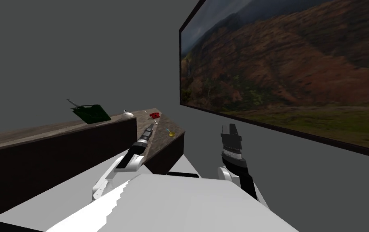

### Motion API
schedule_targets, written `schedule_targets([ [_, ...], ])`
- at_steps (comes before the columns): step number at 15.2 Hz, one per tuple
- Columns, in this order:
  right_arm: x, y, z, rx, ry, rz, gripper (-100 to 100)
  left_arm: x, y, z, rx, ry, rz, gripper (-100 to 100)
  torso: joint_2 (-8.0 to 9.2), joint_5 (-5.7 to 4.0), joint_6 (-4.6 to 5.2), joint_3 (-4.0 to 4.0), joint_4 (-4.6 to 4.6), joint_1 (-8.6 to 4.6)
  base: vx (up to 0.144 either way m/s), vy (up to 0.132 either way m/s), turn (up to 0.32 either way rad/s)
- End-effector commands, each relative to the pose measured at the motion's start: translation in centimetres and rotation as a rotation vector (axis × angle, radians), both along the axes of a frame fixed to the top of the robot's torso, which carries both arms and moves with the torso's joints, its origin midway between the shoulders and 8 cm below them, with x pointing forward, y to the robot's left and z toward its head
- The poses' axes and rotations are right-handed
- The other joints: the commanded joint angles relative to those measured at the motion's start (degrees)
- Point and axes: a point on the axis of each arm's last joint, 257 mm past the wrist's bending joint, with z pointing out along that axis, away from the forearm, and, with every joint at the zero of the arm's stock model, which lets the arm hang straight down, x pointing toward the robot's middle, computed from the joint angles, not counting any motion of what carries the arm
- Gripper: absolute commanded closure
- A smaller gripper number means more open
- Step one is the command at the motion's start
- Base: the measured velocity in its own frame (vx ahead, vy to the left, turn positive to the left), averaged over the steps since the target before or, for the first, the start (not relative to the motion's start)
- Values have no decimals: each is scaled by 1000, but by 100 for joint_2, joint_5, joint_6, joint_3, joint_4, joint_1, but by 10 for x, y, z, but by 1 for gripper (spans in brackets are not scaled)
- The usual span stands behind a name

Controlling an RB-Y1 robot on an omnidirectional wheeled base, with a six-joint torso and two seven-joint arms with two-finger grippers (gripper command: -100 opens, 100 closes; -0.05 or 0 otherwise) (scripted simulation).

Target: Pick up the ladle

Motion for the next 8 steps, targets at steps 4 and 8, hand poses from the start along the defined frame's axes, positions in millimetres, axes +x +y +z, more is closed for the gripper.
schedule_targets([
  [4, 0, 0, 0, 0, 0, 0, 0, 11, 25, -25, 21, 106, 43, -100, 0, 0, 0, 0, 0, -1, -7, 2, -151],
  [8, 0, 0, 0, 0, 0, 0, 0, 17, 41, -44, 28, 185, 74, -100, -1, 0, 0, 0, 0, 0, -6, 3, -135],
])
